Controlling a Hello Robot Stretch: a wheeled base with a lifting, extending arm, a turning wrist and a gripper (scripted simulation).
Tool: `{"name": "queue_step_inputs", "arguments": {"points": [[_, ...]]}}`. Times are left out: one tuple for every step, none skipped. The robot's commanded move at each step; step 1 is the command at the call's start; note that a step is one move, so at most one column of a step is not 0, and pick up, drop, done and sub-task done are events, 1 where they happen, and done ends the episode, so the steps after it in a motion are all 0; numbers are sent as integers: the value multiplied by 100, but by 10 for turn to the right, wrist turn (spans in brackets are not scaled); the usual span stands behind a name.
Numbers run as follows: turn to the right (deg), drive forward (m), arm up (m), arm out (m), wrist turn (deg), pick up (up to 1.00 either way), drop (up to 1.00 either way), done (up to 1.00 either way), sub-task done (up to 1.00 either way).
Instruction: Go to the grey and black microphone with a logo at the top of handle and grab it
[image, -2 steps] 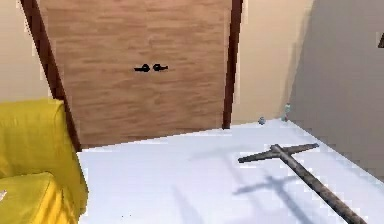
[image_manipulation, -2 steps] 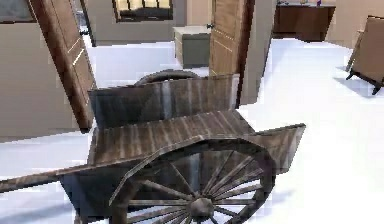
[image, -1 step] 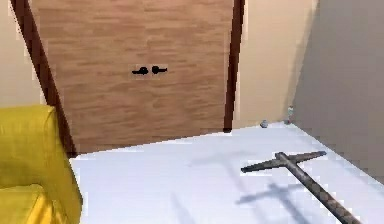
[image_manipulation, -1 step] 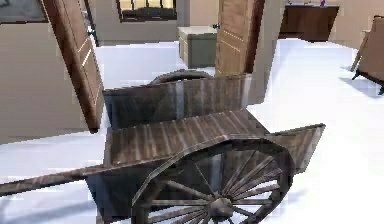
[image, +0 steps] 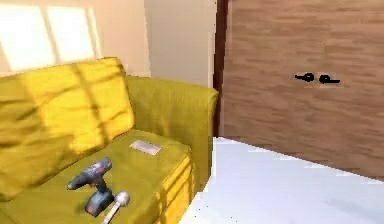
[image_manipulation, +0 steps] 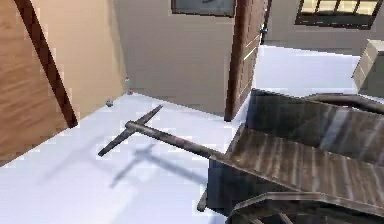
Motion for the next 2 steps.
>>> {"name": "queue_step_inputs", "arguments": {"points": [[-450, 0, 0, 0, 0, 0, 0, 0, 0], [-450, 0, 0, 0, 0, 0, 0, 0, 0]]}}
